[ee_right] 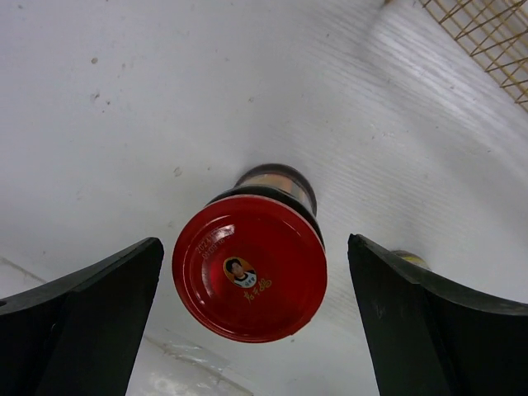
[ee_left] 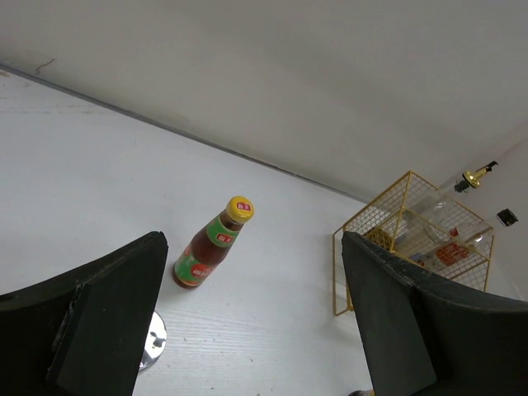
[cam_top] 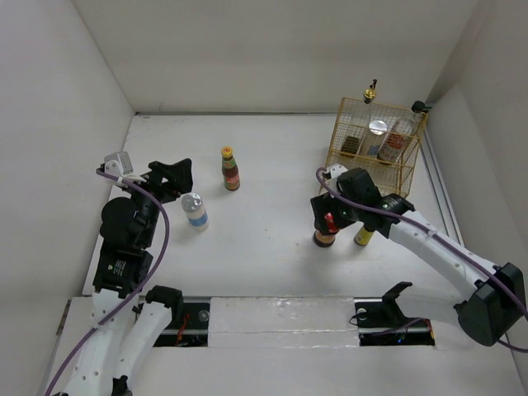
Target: Organize the condiment bottles
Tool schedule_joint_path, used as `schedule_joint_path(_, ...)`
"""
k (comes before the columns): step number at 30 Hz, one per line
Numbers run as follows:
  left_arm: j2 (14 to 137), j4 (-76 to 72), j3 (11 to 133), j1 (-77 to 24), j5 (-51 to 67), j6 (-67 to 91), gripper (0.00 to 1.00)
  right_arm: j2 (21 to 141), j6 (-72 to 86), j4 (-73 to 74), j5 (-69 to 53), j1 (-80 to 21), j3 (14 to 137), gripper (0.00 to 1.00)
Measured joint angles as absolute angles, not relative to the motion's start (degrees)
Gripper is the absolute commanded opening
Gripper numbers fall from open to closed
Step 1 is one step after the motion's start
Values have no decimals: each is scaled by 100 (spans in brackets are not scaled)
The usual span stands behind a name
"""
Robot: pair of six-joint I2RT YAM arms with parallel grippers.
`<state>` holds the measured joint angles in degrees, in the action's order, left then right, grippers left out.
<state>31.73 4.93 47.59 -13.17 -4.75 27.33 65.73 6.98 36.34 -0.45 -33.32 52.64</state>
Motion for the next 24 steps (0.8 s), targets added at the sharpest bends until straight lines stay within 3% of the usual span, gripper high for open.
schedule_joint_path(4, 3170, 495, 4759, -1317, -475, 2735, 83, 6713, 753, 3588, -54, -3385, 5201, 89)
schedule_joint_path(5, 3170, 495, 4759, -1317, -475, 2733, 83, 6722, 760, 3577, -49, -3385, 5179, 78)
schedule_joint_path(10, 3175, 495, 4759, -1317, -473, 2735, 83, 6713, 799, 3533, 1, -3385, 5157, 49)
schedule_joint_path(17, 3175, 495, 4759, -1317, -473, 2735, 83, 6523, 873, 3522, 58, -3420, 5297, 45)
schedule_joint_path(24, 3175, 495, 4759, -1317, -473, 2735, 83, 6696, 644, 3142, 36, -3061, 6836, 43)
